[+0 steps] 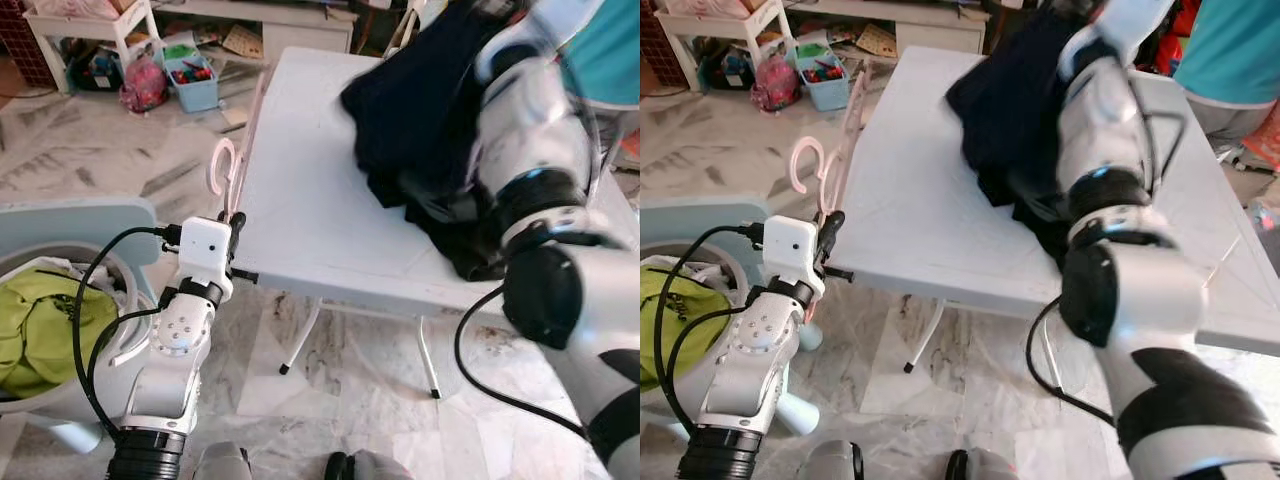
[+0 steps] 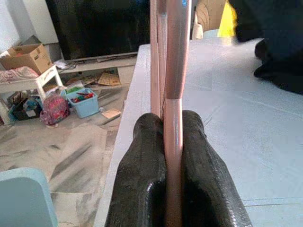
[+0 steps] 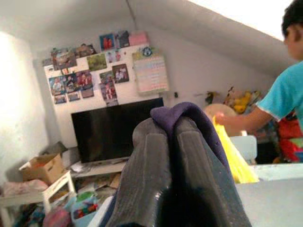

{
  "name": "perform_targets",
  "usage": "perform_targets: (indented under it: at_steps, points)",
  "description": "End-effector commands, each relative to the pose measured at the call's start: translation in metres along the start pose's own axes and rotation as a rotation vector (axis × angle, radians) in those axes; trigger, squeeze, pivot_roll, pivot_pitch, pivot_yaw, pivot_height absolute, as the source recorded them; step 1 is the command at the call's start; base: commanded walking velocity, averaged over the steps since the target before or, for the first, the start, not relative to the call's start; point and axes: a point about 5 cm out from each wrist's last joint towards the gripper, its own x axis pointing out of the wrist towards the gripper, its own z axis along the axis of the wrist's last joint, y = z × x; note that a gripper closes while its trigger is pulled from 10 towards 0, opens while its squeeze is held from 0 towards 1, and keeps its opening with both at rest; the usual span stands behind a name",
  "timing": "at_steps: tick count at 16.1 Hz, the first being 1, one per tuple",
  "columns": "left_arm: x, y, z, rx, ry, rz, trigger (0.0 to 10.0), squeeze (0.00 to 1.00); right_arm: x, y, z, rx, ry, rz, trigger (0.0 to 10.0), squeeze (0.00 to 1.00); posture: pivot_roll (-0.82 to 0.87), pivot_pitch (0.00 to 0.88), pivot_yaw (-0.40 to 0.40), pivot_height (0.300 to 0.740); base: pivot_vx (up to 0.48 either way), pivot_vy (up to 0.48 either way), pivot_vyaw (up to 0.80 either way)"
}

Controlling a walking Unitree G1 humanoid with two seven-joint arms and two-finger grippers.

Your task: Hang hanger

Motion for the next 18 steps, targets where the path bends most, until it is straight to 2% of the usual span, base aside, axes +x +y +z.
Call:
perform_targets:
  at_steps: [1, 2, 3, 4, 5, 6, 7, 10, 11, 12, 14, 15, 18]
  points:
    - [0.003, -0.004, -0.002, 0.002, 0.018, -0.012, 10.0, 0.0, -0.005, -0.003, -0.011, -0.015, 0.036, -0.008, 0.0, 0.0, 0.04, 0.035, -0.105, 0.74, 0.0, 0.0, 0.0]
    - [0.002, -0.005, -0.002, 0.0, 0.018, -0.013, 10.0, 0.0, -0.017, -0.005, -0.037, -0.084, 0.14, 0.01, 0.0, 0.0, 0.04, 0.036, -0.106, 0.74, 0.0, 0.0, 0.0]
    - [0.002, -0.005, -0.002, 0.0, 0.018, -0.014, 10.0, 0.0, -0.028, -0.006, -0.057, -0.112, 0.228, 0.044, 7.1, 0.0, 0.04, 0.036, -0.106, 0.74, 0.0, 0.0, 0.0]
    - [0.002, -0.005, -0.002, 0.0, 0.019, -0.014, 10.0, 0.0, -0.043, -0.011, -0.081, -0.123, 0.332, 0.058, 10.0, 1.0, 0.04, 0.039, -0.099, 0.74, 0.0, 0.0, 0.0]
    - [0.002, -0.004, -0.003, 0.001, 0.021, -0.016, 10.0, 0.0, -0.068, -0.015, -0.116, -0.141, 0.528, 0.112, 10.0, 1.0, 0.04, 0.039, -0.097, 0.74, 0.0, 0.0, 0.0]
    - [0.002, -0.004, -0.003, 0.002, 0.021, -0.017, 10.0, 0.0, -0.075, -0.017, -0.123, -0.137, 0.57, 0.13, 10.0, 1.0, 0.03, 0.039, -0.095, 0.74, 0.0, 0.0, 0.0]
    - [0.003, -0.004, -0.003, 0.003, 0.021, -0.02, 10.0, 0.0, -0.09, -0.017, -0.137, -0.127, 0.652, 0.215, 10.0, 1.0, 0.03, 0.039, -0.095, 0.74, 0.0, 0.0, 0.0]
    - [0.003, -0.006, -0.003, 0.002, 0.022, -0.024, 10.0, 0.0, -0.096, -0.016, -0.137, -0.151, 0.632, 0.37, 10.0, 1.0, 0.03, 0.038, -0.093, 0.74, 0.0, 0.0, 0.0]
    - [0.003, -0.008, -0.004, 0.0, 0.024, -0.028, 10.0, 0.0, -0.1, -0.029, -0.137, -0.201, 0.646, 0.367, 10.0, 1.0, 0.02, 0.037, -0.094, 0.74, 0.0, 0.0, 0.0]
    - [0.003, -0.008, -0.004, 0.0, 0.024, -0.028, 10.0, 0.0, -0.101, -0.03, -0.137, -0.204, 0.648, 0.366, 10.0, 1.0, 0.03, 0.037, -0.095, 0.74, 0.0, 0.0, 0.0]
    - [0.001, -0.007, -0.006, -0.002, 0.031, -0.022, 10.0, 0.0, -0.105, -0.041, -0.13, -0.178, 0.555, 0.377, 10.0, 1.0, 0.02, 0.035, -0.099, 0.74, 0.0, 0.0, 0.0]
    - [-0.001, -0.009, -0.009, -0.004, 0.038, -0.023, 10.0, 0.0, -0.112, -0.044, -0.127, -0.169, 0.51, 0.391, 10.0, 1.0, 0.01, 0.027, -0.1, 0.74, 0.0, 0.0, 0.0]
    - [-0.001, -0.016, -0.009, -0.012, 0.037, -0.044, 10.0, 0.0, -0.133, -0.05, -0.127, -0.159, 0.471, 0.393, 10.0, 1.0, 0.0, 0.023, -0.095, 0.74, 0.0, 0.0, 0.0]
